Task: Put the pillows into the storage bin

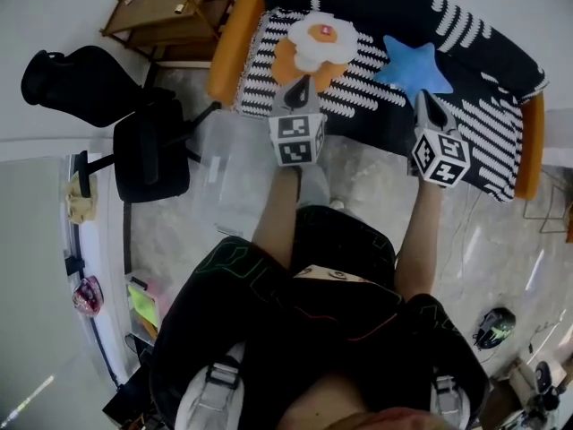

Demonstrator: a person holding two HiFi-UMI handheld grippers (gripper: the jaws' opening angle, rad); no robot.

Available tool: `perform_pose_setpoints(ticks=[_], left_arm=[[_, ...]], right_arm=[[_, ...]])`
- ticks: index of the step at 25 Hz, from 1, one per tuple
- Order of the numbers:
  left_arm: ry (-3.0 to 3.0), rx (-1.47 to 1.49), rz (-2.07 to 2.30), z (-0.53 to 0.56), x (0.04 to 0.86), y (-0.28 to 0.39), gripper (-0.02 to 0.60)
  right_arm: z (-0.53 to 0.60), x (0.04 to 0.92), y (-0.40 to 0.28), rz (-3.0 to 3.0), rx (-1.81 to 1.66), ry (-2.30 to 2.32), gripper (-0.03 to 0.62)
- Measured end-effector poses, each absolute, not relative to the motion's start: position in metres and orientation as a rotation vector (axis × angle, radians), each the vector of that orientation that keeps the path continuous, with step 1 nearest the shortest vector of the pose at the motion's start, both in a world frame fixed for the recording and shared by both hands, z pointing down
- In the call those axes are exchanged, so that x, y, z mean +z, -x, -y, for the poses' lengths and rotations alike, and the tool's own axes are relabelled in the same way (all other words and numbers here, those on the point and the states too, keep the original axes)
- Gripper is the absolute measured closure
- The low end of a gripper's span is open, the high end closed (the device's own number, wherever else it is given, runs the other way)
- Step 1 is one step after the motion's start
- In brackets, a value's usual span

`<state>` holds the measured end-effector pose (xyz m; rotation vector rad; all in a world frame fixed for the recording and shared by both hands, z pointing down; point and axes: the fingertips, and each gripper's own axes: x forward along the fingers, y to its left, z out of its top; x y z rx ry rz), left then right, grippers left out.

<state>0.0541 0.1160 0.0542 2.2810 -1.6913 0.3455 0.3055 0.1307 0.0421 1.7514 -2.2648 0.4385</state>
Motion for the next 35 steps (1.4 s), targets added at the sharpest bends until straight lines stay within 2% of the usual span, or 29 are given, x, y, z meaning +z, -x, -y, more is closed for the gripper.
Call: perform_pose_setpoints(ticks=[6,14,19,25,35], left_arm=[[-2.235,0.447,1.558,-0.037,0.107,-0.066,0.571],[-2.109,0.600,1.472,0.038,0.178,-0.037,0.571],[-2.084,0.660,1.411,0.066,0.212,-0.030,0.570],[-2.043,0.739,1.360,0.082,0.249,-0.029,0.569],[-1.965,0.869,1.333,0.100,0.332,-0.034,0.568]], right_arm=[[-0.054,0.082,-0.311,2.163,0.584,-1.785,0.591],[0.034,0.155,-0.243,2.138,0.762,-1.635,0.591],[0.072,0.181,-0.227,2.104,0.819,-1.606,0.591],[0.085,0.219,-0.240,2.042,0.904,-1.583,0.591],[0.103,0.330,-0.239,2.004,1.048,-1.463,0.591]])
